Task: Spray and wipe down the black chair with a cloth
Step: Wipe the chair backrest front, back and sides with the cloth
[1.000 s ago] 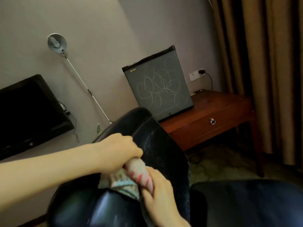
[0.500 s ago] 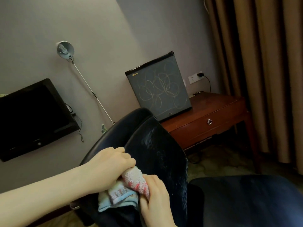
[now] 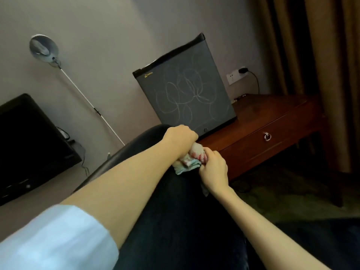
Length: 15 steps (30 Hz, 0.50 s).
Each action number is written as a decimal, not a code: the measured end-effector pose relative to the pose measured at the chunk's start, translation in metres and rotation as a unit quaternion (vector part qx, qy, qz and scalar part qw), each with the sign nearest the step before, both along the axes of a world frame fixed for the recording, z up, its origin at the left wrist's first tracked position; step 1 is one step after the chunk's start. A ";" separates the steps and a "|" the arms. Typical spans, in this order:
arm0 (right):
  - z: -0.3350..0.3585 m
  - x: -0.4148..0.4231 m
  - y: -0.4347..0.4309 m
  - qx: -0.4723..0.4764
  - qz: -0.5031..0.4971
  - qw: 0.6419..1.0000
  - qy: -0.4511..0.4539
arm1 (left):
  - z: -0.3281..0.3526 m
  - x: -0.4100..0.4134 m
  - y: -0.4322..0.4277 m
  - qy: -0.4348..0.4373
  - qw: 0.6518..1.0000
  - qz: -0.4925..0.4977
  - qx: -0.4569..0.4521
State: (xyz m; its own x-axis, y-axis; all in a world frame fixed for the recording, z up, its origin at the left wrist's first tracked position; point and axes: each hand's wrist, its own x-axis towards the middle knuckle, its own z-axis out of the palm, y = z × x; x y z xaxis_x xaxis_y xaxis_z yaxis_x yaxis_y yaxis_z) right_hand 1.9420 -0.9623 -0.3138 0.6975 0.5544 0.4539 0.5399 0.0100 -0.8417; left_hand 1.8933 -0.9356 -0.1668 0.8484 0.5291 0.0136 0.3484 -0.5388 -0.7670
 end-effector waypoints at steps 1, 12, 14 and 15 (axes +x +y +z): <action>0.000 0.011 0.008 -0.006 -0.004 1.000 0.002 | -0.003 0.008 0.008 -0.018 1.000 -0.004 -0.005; -0.014 -0.035 -0.067 0.006 0.173 0.983 0.058 | -0.007 -0.043 -0.022 -0.062 0.992 -0.052 -0.094; -0.018 -0.066 -0.103 0.019 0.207 0.976 0.058 | -0.006 -0.073 -0.055 -0.039 0.991 -0.055 -0.114; -0.019 -0.081 -0.122 0.029 0.219 0.973 0.063 | -0.006 -0.089 -0.073 -0.032 0.990 -0.056 -0.123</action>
State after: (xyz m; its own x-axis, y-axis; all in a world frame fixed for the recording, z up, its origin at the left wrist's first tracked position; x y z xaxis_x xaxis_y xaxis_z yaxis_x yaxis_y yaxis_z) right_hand 1.8614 -1.0847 -0.3324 0.4519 0.7874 0.4192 0.3656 0.2652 -0.8922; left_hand 1.8039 -1.0090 -0.1724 0.9036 0.4256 -0.0489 0.3191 -0.7449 -0.5859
